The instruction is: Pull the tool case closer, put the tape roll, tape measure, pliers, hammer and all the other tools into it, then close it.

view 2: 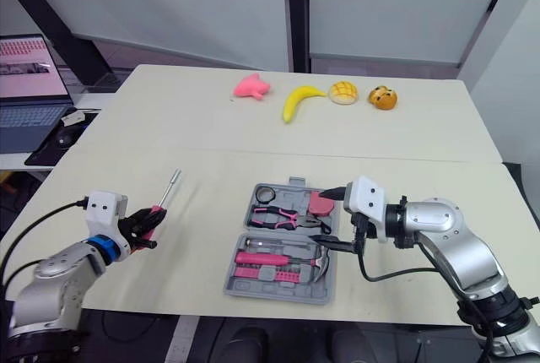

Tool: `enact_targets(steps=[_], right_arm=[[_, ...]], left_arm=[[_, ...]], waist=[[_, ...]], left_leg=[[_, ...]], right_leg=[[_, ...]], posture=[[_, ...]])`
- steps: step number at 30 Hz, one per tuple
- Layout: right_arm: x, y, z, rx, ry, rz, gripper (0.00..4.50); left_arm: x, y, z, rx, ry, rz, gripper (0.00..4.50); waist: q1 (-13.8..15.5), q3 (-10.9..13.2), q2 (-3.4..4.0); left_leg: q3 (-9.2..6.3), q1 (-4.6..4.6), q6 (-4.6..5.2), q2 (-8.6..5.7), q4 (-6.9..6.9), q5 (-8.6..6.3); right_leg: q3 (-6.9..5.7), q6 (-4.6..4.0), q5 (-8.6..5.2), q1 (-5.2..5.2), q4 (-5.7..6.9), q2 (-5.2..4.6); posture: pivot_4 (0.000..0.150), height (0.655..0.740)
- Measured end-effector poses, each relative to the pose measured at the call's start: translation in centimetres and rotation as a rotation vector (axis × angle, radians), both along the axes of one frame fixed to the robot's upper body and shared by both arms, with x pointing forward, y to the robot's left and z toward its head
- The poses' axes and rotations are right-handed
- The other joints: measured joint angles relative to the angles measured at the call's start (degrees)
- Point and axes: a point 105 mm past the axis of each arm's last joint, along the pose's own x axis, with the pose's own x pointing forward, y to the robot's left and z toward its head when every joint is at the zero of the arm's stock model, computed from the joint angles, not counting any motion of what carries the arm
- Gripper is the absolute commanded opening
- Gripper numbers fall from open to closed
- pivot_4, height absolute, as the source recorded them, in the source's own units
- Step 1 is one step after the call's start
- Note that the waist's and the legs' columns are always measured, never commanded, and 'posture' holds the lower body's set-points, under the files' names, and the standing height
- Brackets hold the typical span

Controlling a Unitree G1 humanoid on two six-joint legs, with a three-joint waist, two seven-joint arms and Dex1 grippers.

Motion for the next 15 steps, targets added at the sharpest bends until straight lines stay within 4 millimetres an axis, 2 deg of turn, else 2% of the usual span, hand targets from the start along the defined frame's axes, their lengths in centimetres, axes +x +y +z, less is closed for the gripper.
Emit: enact_targets(steps=[3, 5, 6, 8, 11, 15], right_arm=[[-0.4, -0.6, 0.0, -0.025, -0.005, -0.002, 4.5], [-1.1, -1.7, -0.6, -0.079, 0.018, 0.002, 4.5], [-1.7, -2.7, -1.3, -0.137, 0.051, 0.011, 4.5], [-2.3, -3.2, -1.7, -0.171, 0.076, 0.028, 4.5], [-3.5, -3.6, -2.1, -0.222, 0.108, 0.065, 4.5], [-4.6, -4.2, -2.8, -0.26, 0.149, 0.072, 4.5]], left_arm=[[-1.3, -2.9, 0.5, 0.041, 0.009, -0.217, 0.74], [-2.8, -5.0, 0.4, 0.136, 0.044, -0.418, 0.74], [-3.8, -6.6, 0.2, 0.221, 0.064, -0.582, 0.74], [-4.7, -8.3, 0.0, 0.262, 0.075, -0.726, 0.74], [-5.3, -10.2, -0.7, 0.318, 0.106, -0.882, 0.74], [-5.8, -12.1, -1.3, 0.369, 0.125, -1.002, 0.74]], waist=[[-0.01, 0.02, 0.01], [-0.03, 0.03, 0.02], [0.09, 0.05, 0.05], [-0.05, 0.08, 0.11], [-0.38, 0.09, 0.12], [-0.36, 0.09, 0.13]], left_leg=[[-0.01, -0.01, 0.01, 0.03, 0.0, 0.0], [0.01, -0.01, 0.01, 0.03, -0.02, -0.01], [0.02, -0.03, 0.01, 0.02, -0.01, -0.01], [0.1, 0.0, 0.02, 0.04, -0.01, -0.01], [0.09, 0.0, 0.04, 0.11, 0.01, 0.0], [0.09, 0.0, 0.04, 0.11, 0.05, 0.0]], right_leg=[[-0.02, 0.02, 0.01, -0.01, 0.0, 0.04], [0.0, 0.02, 0.0, -0.01, -0.04, 0.06], [0.0, 0.02, 0.0, -0.01, -0.05, 0.05], [0.06, 0.02, 0.0, -0.01, -0.06, 0.06], [0.08, 0.05, -0.02, -0.03, -0.04, 0.18], [0.1, 0.05, -0.02, -0.03, -0.02, 0.19]], posture=[[0.15, 0.74], [0.15, 0.74], [0.15, 0.74], [0.15, 0.74], [0.15, 0.74], [0.15, 0.74]])
